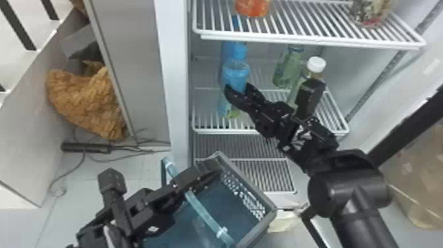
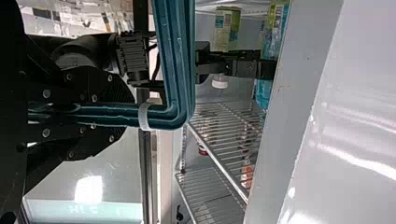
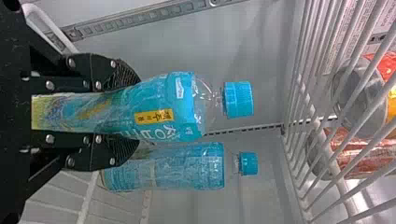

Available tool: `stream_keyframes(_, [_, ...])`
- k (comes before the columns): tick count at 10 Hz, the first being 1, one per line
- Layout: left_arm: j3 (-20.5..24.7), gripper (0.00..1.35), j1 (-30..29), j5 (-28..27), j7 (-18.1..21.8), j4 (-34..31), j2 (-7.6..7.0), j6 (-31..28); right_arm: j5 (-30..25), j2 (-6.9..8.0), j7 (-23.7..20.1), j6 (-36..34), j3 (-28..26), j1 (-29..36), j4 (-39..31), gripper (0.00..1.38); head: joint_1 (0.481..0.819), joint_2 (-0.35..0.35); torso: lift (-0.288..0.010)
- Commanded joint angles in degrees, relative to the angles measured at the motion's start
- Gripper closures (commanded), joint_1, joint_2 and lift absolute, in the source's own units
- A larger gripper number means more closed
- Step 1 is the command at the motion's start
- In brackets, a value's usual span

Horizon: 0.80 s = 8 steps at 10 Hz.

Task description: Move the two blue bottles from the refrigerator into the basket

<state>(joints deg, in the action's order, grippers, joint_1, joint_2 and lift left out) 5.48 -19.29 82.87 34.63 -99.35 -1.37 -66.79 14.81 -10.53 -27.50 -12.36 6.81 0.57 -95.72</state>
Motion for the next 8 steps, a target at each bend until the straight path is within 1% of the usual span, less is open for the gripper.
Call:
stream_keyframes(1, [-0.11, 1.20, 0.02, -0.03, 0.00, 0.00, -0.03, 0.00, -0.30, -0.10, -0.18, -0.01, -0.41, 0.69, -0.82, 1.28, 0.695, -0.125, -0.220])
stream_keyframes(2, [-0.11, 1.20, 0.02, -0.03, 0.00, 0.00, -0.12, 0.00, 0.15, -0.19, -0.45, -0.01, -1.09, 1.68, -1.94, 1.28, 0.695, -0.128, -0.220])
stream_keyframes(4, [-0.11, 1.20, 0.02, -0.03, 0.09, 0.00, -0.21, 0.00, 0.15, -0.80, -0.71, -1.84, -2.35, 5.75, -7.85, 1.28, 0.695, -0.136, -0.220])
stream_keyframes(7, [0.00, 1.20, 0.02, -0.03, 0.17, 0.00, -0.39, 0.14, 1.18, -0.89, -1.59, -2.96, -5.43, 11.24, -14.88, 1.28, 0.695, -0.151, -0.220])
stream_keyframes(8, [0.00, 1.20, 0.02, -0.03, 0.17, 0.00, -0.47, 0.14, 1.53, -0.89, -1.94, -4.37, -6.35, 13.35, -17.55, 1.28, 0.695, -0.158, -0.220])
